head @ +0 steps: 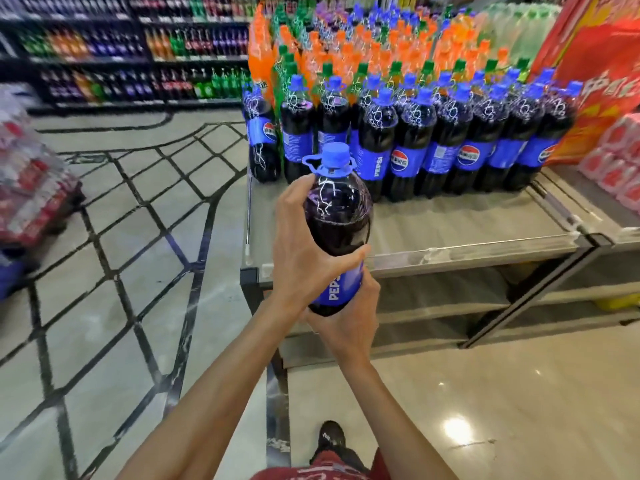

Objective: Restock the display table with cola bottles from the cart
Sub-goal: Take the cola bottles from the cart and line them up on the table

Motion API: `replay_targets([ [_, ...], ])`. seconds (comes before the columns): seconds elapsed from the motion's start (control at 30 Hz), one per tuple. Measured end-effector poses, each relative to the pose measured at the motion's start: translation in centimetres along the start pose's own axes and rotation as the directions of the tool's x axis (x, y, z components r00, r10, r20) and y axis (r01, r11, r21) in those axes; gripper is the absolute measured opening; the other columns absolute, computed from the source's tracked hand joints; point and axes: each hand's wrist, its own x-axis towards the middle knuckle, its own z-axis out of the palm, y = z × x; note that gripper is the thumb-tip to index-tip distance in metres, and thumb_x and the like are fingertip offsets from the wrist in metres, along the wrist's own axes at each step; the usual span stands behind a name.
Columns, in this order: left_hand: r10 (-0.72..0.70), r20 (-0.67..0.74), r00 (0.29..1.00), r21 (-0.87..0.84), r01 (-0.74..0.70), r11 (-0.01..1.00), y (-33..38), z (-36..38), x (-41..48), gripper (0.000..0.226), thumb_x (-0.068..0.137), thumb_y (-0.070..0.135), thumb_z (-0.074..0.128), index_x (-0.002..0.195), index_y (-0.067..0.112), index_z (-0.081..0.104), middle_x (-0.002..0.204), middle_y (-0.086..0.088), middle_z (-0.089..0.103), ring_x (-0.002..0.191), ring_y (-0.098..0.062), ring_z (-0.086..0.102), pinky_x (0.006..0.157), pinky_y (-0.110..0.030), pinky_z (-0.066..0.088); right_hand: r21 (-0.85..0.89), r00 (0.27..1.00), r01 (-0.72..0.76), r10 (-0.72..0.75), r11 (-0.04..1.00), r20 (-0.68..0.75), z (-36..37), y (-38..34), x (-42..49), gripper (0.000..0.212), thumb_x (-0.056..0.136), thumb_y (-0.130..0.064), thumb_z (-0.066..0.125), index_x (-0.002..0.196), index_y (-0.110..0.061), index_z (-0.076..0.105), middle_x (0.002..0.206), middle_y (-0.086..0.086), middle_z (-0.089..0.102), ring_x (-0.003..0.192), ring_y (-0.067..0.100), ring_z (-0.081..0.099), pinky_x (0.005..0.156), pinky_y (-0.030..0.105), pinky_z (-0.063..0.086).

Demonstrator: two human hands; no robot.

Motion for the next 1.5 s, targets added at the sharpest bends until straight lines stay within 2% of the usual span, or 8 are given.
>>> replay_targets([
  [0.17,-0.028,-0.019,0.999,0.015,0.028,0.999,-2.5,4.0,4.6,0.109,0.054,0.023,0.100,0.142,0.007,0.039,0.141,-0.008,0.045,0.135,-0.022,0.045,0.114,-0.033,0.038,-0.029,0.999,-0.009,0.010,1.000,0.034,1.1,1.4,7.2,0.120,0.049,-0.058,0.090,0.148,-0.029,0.028,0.136,-0.010,0.043,0.127,0.016,0.052,0.090,0.040,0.056],
  [0.37,-0.036,0.008,0.999,-0.019,0.036,0.999,-5.9,7.5,9.4,0.104,0.054,0.018,0.099,0.139,0.002,0.042,0.138,-0.010,0.045,0.131,-0.017,0.045,0.112,-0.024,0.034,0.013,0.999,-0.028,0.028,1.000,0.031,3.1,2.5,13.3,0.117,0.051,-0.051,0.094,0.147,-0.026,0.033,0.137,-0.008,0.046,0.128,0.015,0.049,0.096,0.041,0.053],
  [0.63,-0.133,0.004,0.991,-0.091,0.133,0.987,-12.5,9.6,14.5,0.110,0.053,0.019,0.099,0.142,0.003,0.037,0.137,-0.010,0.042,0.132,-0.020,0.047,0.113,-0.038,0.040,-0.115,0.999,-0.024,0.029,0.993,0.035,6.5,3.7,19.6,0.114,0.051,-0.057,0.091,0.145,-0.020,0.039,0.131,-0.004,0.049,0.120,0.017,0.051,0.089,0.042,0.055],
  [0.83,-0.139,0.084,0.987,-0.093,0.147,0.985,-17.6,10.6,18.4,0.113,0.051,0.024,0.098,0.143,0.009,0.035,0.134,0.000,0.037,0.130,-0.005,0.041,0.111,-0.016,0.032,-0.159,0.999,-0.034,0.036,0.987,0.009,10.3,3.9,23.5,0.114,0.050,-0.056,0.091,0.145,-0.016,0.040,0.131,-0.001,0.050,0.120,0.018,0.049,0.091,0.037,0.051],
  [1.0,-0.106,0.142,0.984,-0.092,0.120,0.989,-21.2,11.4,21.8,0.111,0.050,0.031,0.098,0.139,0.026,0.031,0.132,0.004,0.037,0.131,-0.016,0.043,0.114,-0.029,0.036,-0.090,0.996,-0.085,0.083,0.992,-0.029,14.0,4.2,26.7,0.113,0.048,-0.047,0.095,0.142,-0.010,0.046,0.130,0.004,0.055,0.120,0.023,0.051,0.097,0.035,0.047],
  [1.1,-0.100,0.160,0.982,-0.085,0.114,0.990,-23.4,12.1,23.1,0.111,0.051,0.031,0.099,0.139,0.026,0.031,0.134,0.002,0.038,0.131,-0.019,0.044,0.114,-0.037,0.039,-0.090,0.993,-0.120,0.118,0.989,-0.031,15.8,4.7,28.2,0.116,0.047,-0.046,0.095,0.143,-0.009,0.044,0.131,0.005,0.054,0.122,0.023,0.049,0.100,0.030,0.042],
  [1.23,-0.097,0.203,0.974,-0.099,0.119,0.988,-25.3,13.3,24.5,0.110,0.049,0.030,0.098,0.138,0.032,0.033,0.135,-0.005,0.039,0.132,-0.025,0.045,0.113,-0.045,0.040,-0.058,0.985,-0.166,0.163,0.984,-0.061,17.5,5.5,29.1,0.118,0.045,-0.041,0.098,0.144,-0.009,0.042,0.131,0.006,0.052,0.122,0.024,0.048,0.102,0.035,0.043],
  [1.5,-0.056,0.283,0.958,-0.079,0.081,0.994,-27.5,14.8,25.9,0.109,0.049,0.031,0.097,0.138,0.021,0.035,0.135,-0.005,0.038,0.131,-0.023,0.043,0.114,-0.040,0.039,-0.011,0.974,-0.213,0.211,0.977,-0.086,19.3,6.4,30.7,0.118,0.049,-0.036,0.098,0.147,-0.015,0.036,0.134,0.000,0.045,0.126,0.020,0.045,0.102,0.033,0.045],
])
